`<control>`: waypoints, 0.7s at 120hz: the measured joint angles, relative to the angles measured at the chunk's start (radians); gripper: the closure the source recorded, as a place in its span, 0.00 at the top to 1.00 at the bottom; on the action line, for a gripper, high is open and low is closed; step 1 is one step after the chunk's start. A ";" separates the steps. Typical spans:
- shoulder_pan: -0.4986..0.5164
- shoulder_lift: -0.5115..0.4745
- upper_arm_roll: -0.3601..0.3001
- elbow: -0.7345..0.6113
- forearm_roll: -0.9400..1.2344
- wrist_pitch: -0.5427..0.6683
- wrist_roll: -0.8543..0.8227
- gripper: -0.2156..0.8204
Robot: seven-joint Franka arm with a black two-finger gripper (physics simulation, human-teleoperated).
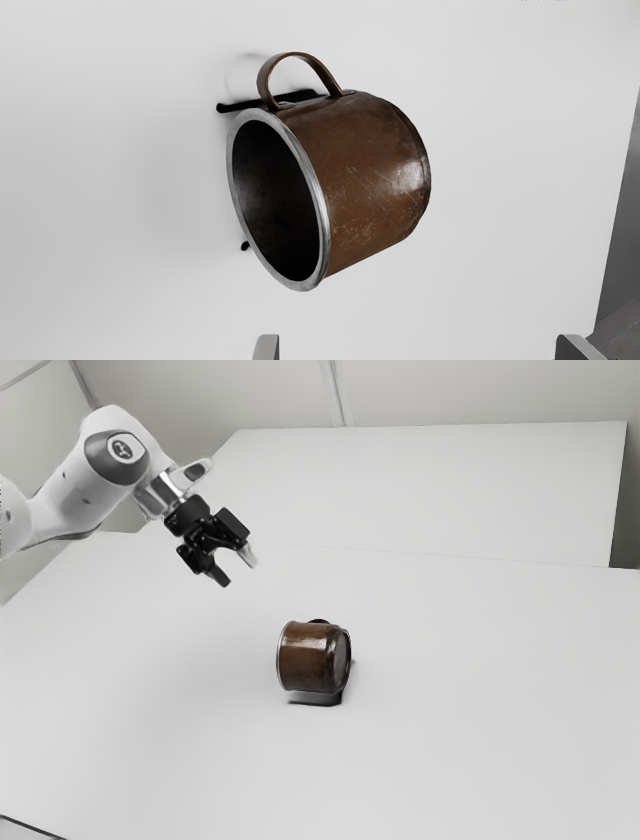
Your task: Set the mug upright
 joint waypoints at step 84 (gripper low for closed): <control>0.012 0.194 0.015 -0.209 -0.537 0.065 0.299 0.79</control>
